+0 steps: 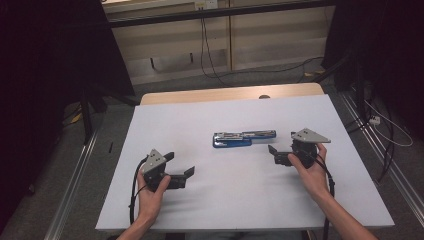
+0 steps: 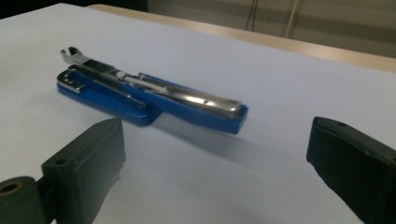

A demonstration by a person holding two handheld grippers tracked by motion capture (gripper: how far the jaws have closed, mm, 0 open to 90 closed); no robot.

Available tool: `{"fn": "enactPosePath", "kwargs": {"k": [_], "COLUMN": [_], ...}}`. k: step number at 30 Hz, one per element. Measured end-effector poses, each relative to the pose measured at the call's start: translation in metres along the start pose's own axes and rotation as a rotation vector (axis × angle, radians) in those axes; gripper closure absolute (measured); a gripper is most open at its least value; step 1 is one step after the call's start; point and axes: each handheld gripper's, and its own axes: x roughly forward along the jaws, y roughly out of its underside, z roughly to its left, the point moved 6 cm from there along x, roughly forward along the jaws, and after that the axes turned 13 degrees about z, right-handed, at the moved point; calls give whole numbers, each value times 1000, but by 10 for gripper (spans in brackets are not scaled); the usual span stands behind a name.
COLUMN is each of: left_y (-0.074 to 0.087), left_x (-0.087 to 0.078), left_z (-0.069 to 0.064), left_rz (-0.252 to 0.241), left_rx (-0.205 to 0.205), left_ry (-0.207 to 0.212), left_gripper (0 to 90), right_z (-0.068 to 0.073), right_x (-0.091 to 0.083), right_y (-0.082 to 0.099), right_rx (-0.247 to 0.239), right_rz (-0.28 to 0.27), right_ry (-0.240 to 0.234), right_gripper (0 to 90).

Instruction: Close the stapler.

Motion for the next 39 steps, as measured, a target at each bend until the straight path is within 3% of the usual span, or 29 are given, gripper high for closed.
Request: {"fn": "enactPosePath", "kwargs": {"k": [2,6,12,21,25,28,33,35,39], "left_y": [-3,-9,-22,-24,-26,-31,-31,-34,-42], "left_x": [9,23,33,48,48,50,54,56,63], "left_z": [1,-3,-7,-5,-4,-4,-14,-14,-15], "left_rz": [21,39,10,36,23,14,34,28,29], "left_rx": [18,37,54,72,71,45,90,87,74], "left_ry": [-14,4,14,-8,-6,2,14,8,17], "left_gripper": [52,56,54,44,43,40,39,49,66], "right_z": [-2,-2,3,3,2,0,0,-1,-1], "right_x": [-1,2,5,6,11,11,11,12,15], "right_y": [0,2,2,3,8,7,7,7,10], "right_rx": [5,19,22,15,16,20,8,4,-13], "right_rz": [-7,1,11,11,29,21,17,20,39], "right_ry": [-1,-29,-66,-88,-103,-104,-111,-112,-132], "right_gripper": [41,34,39,106,225,342,486,619,800]}}
